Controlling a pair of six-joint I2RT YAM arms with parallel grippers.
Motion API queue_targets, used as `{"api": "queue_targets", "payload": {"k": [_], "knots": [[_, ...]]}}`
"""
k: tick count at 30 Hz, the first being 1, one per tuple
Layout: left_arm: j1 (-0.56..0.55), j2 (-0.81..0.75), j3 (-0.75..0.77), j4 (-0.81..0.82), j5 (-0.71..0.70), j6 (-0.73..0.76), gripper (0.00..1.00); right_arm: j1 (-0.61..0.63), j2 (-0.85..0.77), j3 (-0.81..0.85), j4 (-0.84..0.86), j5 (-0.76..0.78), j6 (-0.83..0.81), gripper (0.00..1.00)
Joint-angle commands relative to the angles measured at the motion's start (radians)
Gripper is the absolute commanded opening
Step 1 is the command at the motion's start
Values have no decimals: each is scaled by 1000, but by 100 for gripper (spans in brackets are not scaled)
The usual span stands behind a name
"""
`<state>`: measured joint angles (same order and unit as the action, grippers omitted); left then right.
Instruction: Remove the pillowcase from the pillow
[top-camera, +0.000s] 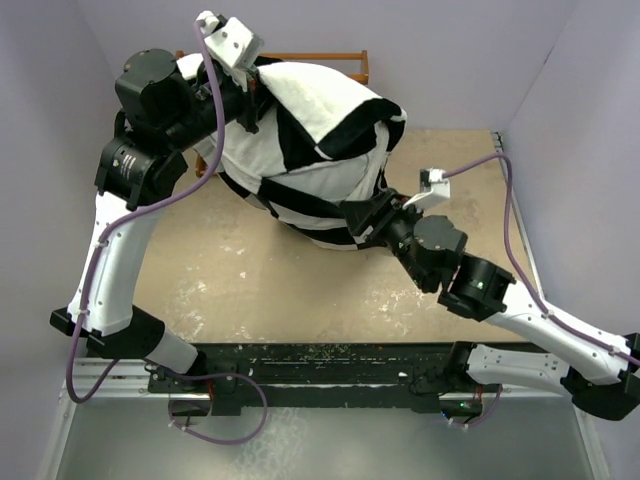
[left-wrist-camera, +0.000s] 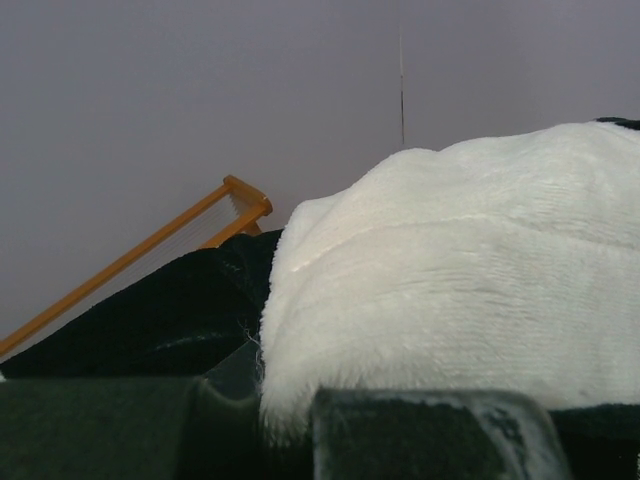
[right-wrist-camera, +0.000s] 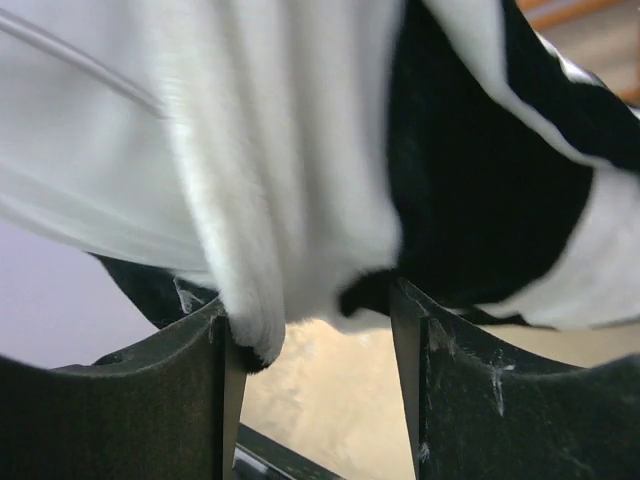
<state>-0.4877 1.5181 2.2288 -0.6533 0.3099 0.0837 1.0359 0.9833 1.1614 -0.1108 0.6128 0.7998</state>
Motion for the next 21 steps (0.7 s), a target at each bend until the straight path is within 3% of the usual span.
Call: {"api": "queue_targets", "payload": {"k": [1,7,11,16,21], "knots": [[-8,-28,24,65,-37,25,0,-22,-19,-111,-19,54,23,57],[-8,-29,49,46,-20,18,0,-96,27,-47,-116,3,-101,56],[-8,-48,40,44,-32,37,0,-98,-26,81,-252,34,-189,68],[-8,-63,21,42,-52,61,0,-94,-156,107,-185,-69,-301,81],[-8,-54,19,21,-69,62,0,-65,-109,226,-120,-227,-403,86]]}}
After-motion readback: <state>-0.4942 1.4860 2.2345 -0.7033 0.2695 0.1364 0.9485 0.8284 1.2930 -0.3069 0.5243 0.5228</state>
